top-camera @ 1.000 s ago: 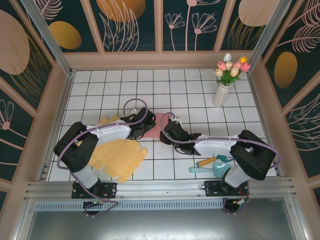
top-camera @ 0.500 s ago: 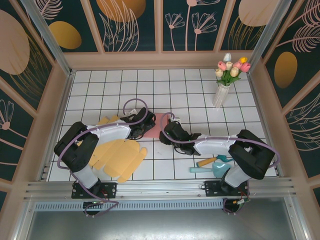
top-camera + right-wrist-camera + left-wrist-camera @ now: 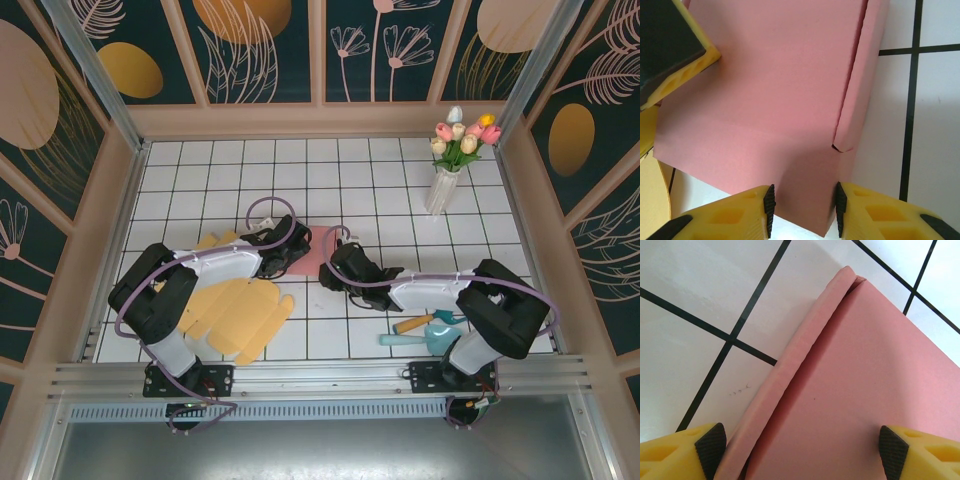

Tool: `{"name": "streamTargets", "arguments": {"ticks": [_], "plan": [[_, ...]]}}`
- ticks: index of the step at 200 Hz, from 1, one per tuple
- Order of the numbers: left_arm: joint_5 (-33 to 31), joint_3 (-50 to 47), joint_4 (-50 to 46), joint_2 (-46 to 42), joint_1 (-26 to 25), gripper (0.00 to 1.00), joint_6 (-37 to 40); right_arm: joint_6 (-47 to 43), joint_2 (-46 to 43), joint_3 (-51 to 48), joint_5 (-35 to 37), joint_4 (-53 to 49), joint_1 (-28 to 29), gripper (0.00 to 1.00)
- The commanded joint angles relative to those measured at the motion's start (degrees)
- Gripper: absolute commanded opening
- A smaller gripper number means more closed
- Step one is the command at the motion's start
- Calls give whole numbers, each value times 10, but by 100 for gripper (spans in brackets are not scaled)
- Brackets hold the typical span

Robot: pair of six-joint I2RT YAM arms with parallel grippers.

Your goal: Fold the paper box

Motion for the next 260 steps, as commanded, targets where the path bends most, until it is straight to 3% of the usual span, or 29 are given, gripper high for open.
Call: {"name": "streamTargets", "arguments": {"ticks": [1,89,163,222,232,260], "plan": [[2,-8,-22,28,2,80,-12,0,-11,-7,-66,52,10,40],[0,-4,-24,34,2,80,-12,-28,-29,-13,-81,66,11,40],[-1,-4,-24,34,2,80,-11,-62,-15,-3,0,22,11,40],[-2,-4,-23,43,2,80,-13,-87,8,-14,3,43,12,39],[-2,-5,-22,44,2,80,-13,-93,7,-18,4,48,12,33],[-6,-7,-20,44,3,80,-13,-99,8,-26,27,53,12,33]]}}
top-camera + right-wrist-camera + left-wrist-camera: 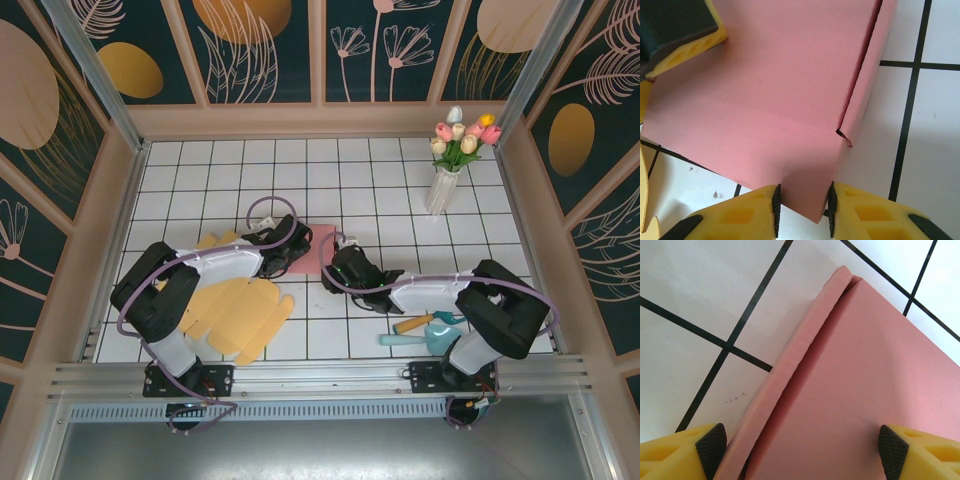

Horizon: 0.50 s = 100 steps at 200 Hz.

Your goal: Fold the paper box

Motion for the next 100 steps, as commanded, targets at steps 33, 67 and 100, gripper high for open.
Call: {"name": "streamTargets", "arguments": {"ticks": [33,67,100], "plan": [[4,-11,-28,37,3,80,-12,-27,22,-13,22,39,9,32],[2,-11,-28,40,2,80,-12,-31,37,-14,47,41,9,32],[1,-13,-28,40,2,80,-11,-35,52,-16,61,48,9,32]]}}
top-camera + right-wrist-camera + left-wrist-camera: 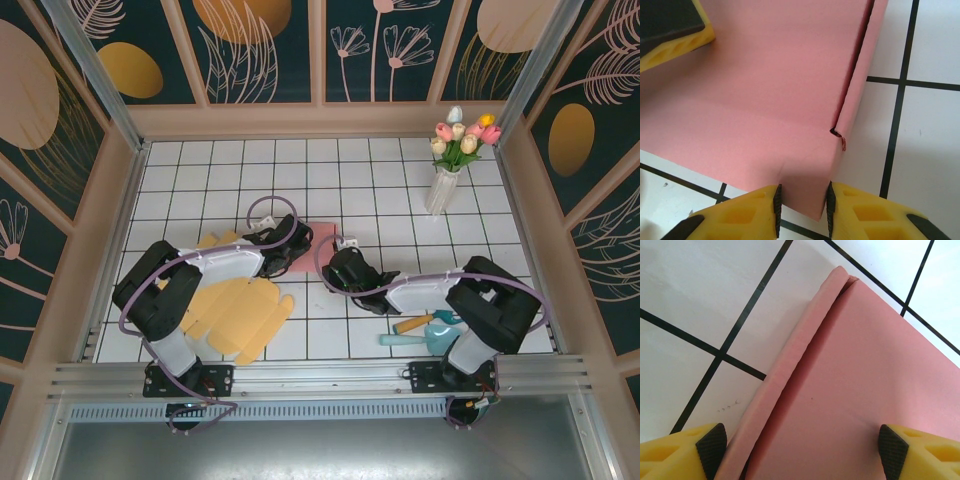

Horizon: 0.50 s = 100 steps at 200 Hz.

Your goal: Fold the paper box

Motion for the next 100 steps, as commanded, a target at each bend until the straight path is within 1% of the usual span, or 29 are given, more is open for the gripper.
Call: {"name": "streamTargets", "arguments": {"ticks": [1,42,100], "plan": [[10,-12,-45,33,2,80,-7,-11,21,-13,16,11,5,32],[9,-14,-46,36,3,80,-6,-18,37,-17,32,29,-1,32],[6,-12,-47,42,3,80,-4,-21,60,-28,28,62,-22,34]]}}
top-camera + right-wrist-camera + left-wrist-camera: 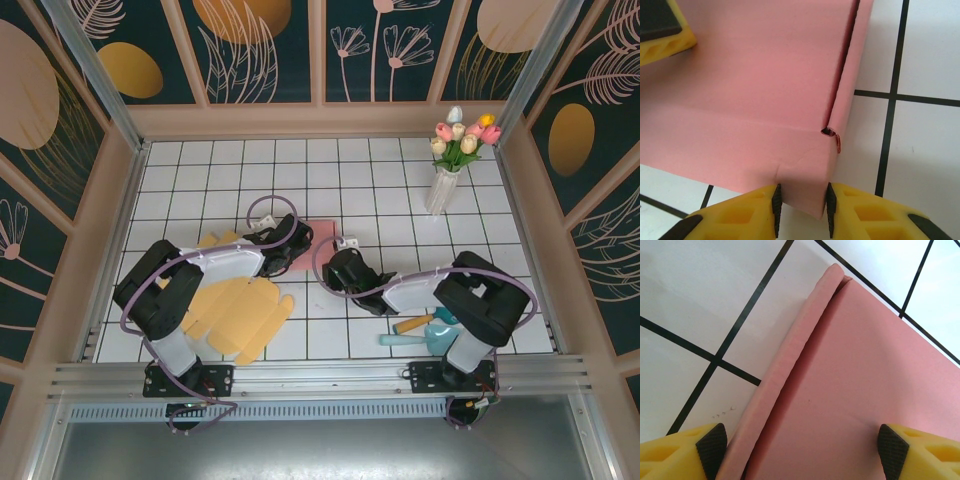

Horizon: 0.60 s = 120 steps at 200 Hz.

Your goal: Fold the paper box

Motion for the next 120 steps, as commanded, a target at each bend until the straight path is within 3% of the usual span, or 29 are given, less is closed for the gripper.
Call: {"name": "streamTargets", "arguments": {"ticks": [1,79,120], "plan": [[11,-13,-58,38,3,80,-1,-7,24,-20,4,1,-12,34],[9,-15,-55,47,10,80,-5,29,-22,-28,-14,-26,-16,41],[7,-14,-54,51,11,80,-6,41,-65,-26,-24,-50,-6,39]]}}
